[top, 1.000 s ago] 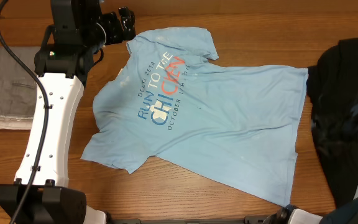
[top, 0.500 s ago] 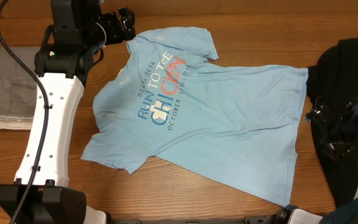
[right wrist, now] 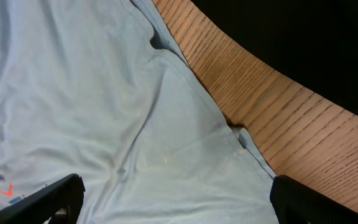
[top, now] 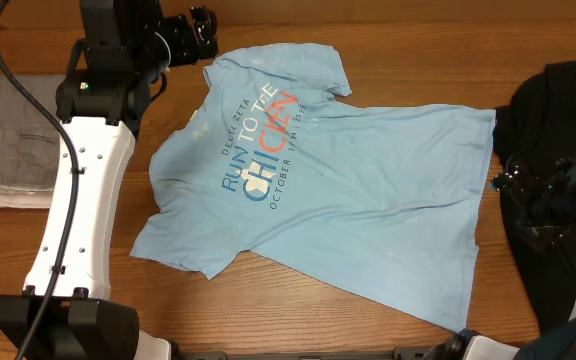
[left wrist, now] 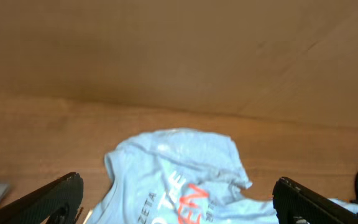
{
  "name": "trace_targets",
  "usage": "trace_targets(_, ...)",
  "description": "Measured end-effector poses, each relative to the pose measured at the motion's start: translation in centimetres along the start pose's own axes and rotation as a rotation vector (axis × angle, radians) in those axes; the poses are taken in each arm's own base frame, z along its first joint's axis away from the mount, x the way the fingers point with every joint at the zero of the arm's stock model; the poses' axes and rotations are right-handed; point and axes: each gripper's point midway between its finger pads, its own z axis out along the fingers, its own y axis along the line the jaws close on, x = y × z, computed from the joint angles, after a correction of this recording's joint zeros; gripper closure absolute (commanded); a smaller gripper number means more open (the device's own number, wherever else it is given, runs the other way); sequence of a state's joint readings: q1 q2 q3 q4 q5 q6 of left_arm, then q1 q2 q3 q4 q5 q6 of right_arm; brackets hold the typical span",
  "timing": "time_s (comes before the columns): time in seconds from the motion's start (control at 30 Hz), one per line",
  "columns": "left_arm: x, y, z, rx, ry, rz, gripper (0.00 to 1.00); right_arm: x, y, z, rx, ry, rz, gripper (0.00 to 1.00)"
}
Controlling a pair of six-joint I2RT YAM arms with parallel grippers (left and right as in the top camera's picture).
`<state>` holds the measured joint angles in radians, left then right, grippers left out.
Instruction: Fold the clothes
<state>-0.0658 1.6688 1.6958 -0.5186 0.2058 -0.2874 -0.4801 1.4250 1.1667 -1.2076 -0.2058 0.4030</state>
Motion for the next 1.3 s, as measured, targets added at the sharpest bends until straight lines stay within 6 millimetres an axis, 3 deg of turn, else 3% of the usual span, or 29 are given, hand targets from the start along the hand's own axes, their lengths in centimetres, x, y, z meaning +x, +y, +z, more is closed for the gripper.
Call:
trace_targets(0.17,0.5,-1.9,0.4,0.089,0.018,0.03,0.0,0.0,0.0,0.0,0.001,0.0,-0.001,0.0)
trace_targets(0.3,2.6,-3.5,3.0,0.119,0.067,0.075,0.02,0.0,0.0,0.0,0.0,0.0,-0.003,0.0)
trace_targets(0.33,3.4,-3.7,3.9,0.12,0.087,0.086,0.24,0.0,0.0,0.0,0.0,0.0,-0.003,0.0)
trace_targets(0.37,4.7,-3.8,5.2,0.119,0.119,0.104,0.39,0.0,0.0,0.0,0.0,0.0,-0.004,0.0)
trace_targets(0.4,5.6,-3.7,6.1,0.113,0.143,0.107,0.41,0.0,0.0,0.0,0.0,0.0,-0.004,0.0)
trace_targets(0.47,7.2,-3.4,8.1,0.097,0.208,0.112,0.64,0.0,0.0,0.0,0.0,0.0,-0.005,0.0)
trace_targets(0.57,7.5,-2.9,11.0,0.077,0.264,0.119,0.93,0.0,0.0,0.0,-0.001,-0.001,-0.005,0.0)
trace_targets(0.6,7.6,-2.6,11.9,0.068,0.285,0.116,0.96,0.0,0.0,0.0,0.0,-0.001,-0.005,0.0)
trace_targets(0.77,8.1,-1.6,16.5,0.046,0.318,0.13,0.96,0.0,0.0,0.0,-0.001,-0.001,-0.005,0.0)
trace_targets(1.0,15.2,3.2,21.4,-0.083,0.458,0.124,0.96,0.0,0.0,0.0,-0.001,-0.002,-0.005,0.0)
trace_targets(1.13,17.5,5.2,22.4,-0.142,0.506,0.124,0.96,0.0,0.0,0.0,-0.001,-0.001,-0.005,0.0)
trace_targets(1.3,18.2,7.1,22.7,-0.229,0.515,0.141,0.93,0.0,0.0,0.0,0.0,-0.001,-0.004,0.0)
